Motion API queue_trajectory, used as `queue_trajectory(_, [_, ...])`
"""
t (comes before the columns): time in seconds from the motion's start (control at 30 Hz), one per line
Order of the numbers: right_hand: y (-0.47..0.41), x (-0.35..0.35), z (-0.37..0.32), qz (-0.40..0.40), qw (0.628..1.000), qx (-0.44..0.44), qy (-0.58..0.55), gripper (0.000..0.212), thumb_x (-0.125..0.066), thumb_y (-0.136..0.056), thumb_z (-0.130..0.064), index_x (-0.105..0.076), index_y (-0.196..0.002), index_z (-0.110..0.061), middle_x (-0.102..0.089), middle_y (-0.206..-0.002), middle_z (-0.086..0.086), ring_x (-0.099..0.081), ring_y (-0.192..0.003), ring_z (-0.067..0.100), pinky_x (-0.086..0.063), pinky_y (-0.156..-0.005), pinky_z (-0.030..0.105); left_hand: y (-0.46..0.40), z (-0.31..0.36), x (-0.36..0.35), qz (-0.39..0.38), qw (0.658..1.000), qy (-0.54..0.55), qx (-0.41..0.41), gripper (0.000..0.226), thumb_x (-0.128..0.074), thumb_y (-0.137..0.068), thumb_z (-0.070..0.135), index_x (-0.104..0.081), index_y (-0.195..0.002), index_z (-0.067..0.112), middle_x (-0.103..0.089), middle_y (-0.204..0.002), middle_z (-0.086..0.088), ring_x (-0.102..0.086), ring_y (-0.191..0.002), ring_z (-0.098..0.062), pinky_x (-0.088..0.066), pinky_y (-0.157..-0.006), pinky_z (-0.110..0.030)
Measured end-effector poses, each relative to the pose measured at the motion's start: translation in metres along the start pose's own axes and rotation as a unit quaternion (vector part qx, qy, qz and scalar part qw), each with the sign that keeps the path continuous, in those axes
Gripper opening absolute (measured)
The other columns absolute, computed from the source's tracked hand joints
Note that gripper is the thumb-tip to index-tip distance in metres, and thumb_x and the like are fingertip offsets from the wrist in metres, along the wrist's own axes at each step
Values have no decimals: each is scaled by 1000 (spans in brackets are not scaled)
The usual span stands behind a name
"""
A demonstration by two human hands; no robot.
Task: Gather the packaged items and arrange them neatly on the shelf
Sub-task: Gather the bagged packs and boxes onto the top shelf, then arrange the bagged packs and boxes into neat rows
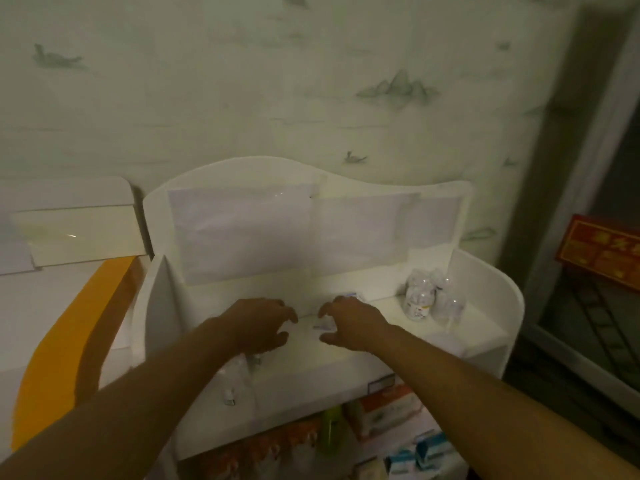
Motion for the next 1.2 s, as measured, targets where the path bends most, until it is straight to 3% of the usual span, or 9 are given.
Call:
queue_trajectory(0.23, [-3,3,98,20,999,-25,-42,54,-62,-87,-49,-51,-135,-28,-50,-139,4,-49,-124,26,-44,-100,39,-76,24,-27,-17,995,85,47,59,-55,-91,44,-34,-144,30,-42,-146,2,-47,-128,-19,-40,-106,-32])
queue_trajectory(0.43, [-27,-27,167,-20,994,-17,-106,60,-62,-85,-55,-49,-137,-28,-47,-142,1,-45,-129,22,-41,-105,35,-123,16,-50,-43,982,137,126,64,-55,-92,38,-26,-148,27,-32,-153,1,-40,-134,-20,-34,-110,-32])
queue_trajectory(0.67, [-64,-56,192,-22,974,3,-226,84,-68,-78,-57,-32,-148,-26,-36,-150,2,-42,-135,22,-38,-109,35,-139,29,-98,-2,980,155,125,79,-60,-88,39,-12,-150,34,-15,-159,-1,-26,-143,-24,-30,-114,-36])
queue_trajectory(0.77, [-81,-75,188,-45,953,0,-300,107,-68,-63,-74,-17,-149,-38,-26,-156,-1,-39,-138,23,-40,-110,41,-153,36,-100,30,974,197,109,89,-66,-84,35,-4,-147,39,-10,-160,0,-13,-147,-21,-23,-116,-34])
queue_trajectory(0.87, [-110,-119,195,-68,934,13,-350,116,-70,-47,-86,-19,-144,-50,-36,-149,-6,-49,-129,17,-50,-101,44,-165,33,-110,25,958,257,125,101,-71,-77,34,0,-149,38,-9,-159,0,-11,-147,-21,-27,-115,-36])
queue_trajectory(0.93, [-112,-124,191,-71,927,23,-368,114,-77,-47,-79,-22,-143,-51,-45,-141,-8,-54,-124,14,-54,-95,44,-169,28,-123,17,949,286,129,105,-73,-74,32,0,-149,38,-13,-157,0,-16,-146,-23,-31,-115,-37])
queue_trajectory(1.07, [-99,-107,175,-47,915,33,-400,94,-83,-66,-41,-29,-142,-40,-55,-135,-8,-61,-116,13,-60,-83,40,-169,21,-133,58,931,338,127,96,-73,-76,28,-11,-148,39,-27,-151,10,-31,-138,-11,-34,-114,-36])
queue_trajectory(1.2, [-96,-103,159,-35,901,37,-431,90,-84,-65,-37,-34,-140,-35,-59,-130,-4,-66,-107,19,-62,-74,42,-160,17,-131,70,937,319,124,93,-71,-81,21,-8,-148,35,-26,-139,17,-31,-127,-4,-33,-110,-26])
Point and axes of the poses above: each hand's wrist, its own y-axis away from the middle knuckle, its own x-axis out of the back of the hand, z = x × y, the point moved 8 cm from there along -y, towards the middle knuckle
